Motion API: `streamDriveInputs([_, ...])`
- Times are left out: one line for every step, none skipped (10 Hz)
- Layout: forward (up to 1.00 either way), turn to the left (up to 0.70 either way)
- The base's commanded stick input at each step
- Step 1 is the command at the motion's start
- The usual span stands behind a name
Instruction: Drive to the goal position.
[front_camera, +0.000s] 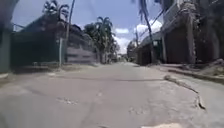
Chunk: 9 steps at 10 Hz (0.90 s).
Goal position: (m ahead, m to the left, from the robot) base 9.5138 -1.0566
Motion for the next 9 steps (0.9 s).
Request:
streamDriveInputs([0.85,-0.34])
streamDriveInputs([0.85,-0.34])
streamDriveInputs([0.85,-0.34])
streamDriveInputs([0.85,-0.05])
streamDriveInputs([0.85,0.0])
streamDriveInputs([0.85,0.0])
streamDriveInputs([0.85,0.0])
streamDriveInputs([0.85,0.0])
streamDriveInputs([0.85,0.0])
